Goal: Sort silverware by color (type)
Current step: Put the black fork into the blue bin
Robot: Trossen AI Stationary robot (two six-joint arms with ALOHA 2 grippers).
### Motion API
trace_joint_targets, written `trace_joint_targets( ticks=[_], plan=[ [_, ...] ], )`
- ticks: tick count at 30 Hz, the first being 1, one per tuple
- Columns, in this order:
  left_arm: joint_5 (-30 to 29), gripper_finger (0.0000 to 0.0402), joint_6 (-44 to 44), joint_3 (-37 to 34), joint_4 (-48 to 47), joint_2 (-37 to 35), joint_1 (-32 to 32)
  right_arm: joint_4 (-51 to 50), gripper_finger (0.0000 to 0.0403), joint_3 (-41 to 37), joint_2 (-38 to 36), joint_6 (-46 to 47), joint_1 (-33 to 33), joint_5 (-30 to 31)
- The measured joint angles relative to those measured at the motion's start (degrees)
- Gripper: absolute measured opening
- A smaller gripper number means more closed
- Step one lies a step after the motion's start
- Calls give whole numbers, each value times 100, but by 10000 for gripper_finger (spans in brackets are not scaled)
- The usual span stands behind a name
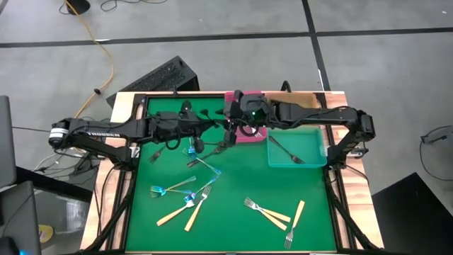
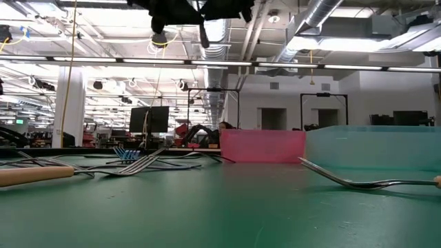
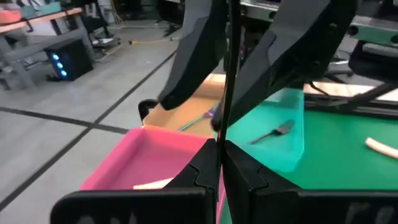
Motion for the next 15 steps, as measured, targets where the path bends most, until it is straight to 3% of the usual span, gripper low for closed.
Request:
trace_joint_targets(
  ticks=[3,9,15],
  plan=[
    [-325,0,-105,-1,-126,138,15,48,149,2,0,-18,-5,15],
    [-77,0,-101,35,7,596,55,3,149,2,-2,-22,24,-43],
    [-215,0,-164,147,32,858,52,-351,149,9,-2,-21,13,-40]
  ],
)
